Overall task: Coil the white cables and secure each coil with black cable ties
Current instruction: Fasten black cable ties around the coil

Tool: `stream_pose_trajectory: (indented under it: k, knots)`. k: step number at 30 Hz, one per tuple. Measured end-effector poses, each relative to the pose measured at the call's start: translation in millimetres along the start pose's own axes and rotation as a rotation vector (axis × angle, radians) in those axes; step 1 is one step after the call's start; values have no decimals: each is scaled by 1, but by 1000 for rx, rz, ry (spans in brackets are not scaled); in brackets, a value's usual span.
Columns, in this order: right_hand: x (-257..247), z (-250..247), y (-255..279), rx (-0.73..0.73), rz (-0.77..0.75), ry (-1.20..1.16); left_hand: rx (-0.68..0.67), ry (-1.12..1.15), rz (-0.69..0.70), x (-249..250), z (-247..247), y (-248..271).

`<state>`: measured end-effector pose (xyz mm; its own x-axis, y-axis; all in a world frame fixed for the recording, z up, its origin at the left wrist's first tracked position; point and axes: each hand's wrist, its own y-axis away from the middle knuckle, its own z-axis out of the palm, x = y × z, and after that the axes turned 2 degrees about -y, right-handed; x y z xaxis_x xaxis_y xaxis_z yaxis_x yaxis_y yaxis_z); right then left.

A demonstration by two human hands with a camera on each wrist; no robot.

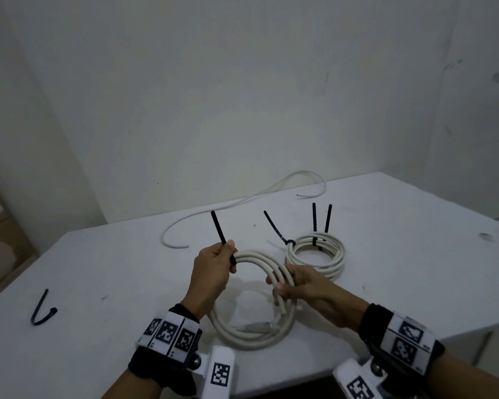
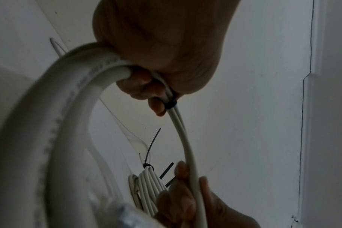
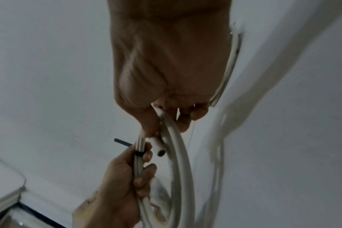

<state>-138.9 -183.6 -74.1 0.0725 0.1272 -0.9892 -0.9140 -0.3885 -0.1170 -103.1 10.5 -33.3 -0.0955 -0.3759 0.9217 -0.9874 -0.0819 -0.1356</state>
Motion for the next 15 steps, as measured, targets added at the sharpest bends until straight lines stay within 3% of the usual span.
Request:
stream_pose_trajectory:
  k: [3, 7, 15]
  knots:
    - [-2, -1, 0, -11, 4, -19, -7, 27, -8, 0, 2, 2]
    - [1, 8, 4, 114, 3, 45, -22, 47, -43, -2, 4, 2]
    - [0, 18, 6, 269, -93, 406, 8, 60, 2, 4, 3, 4]
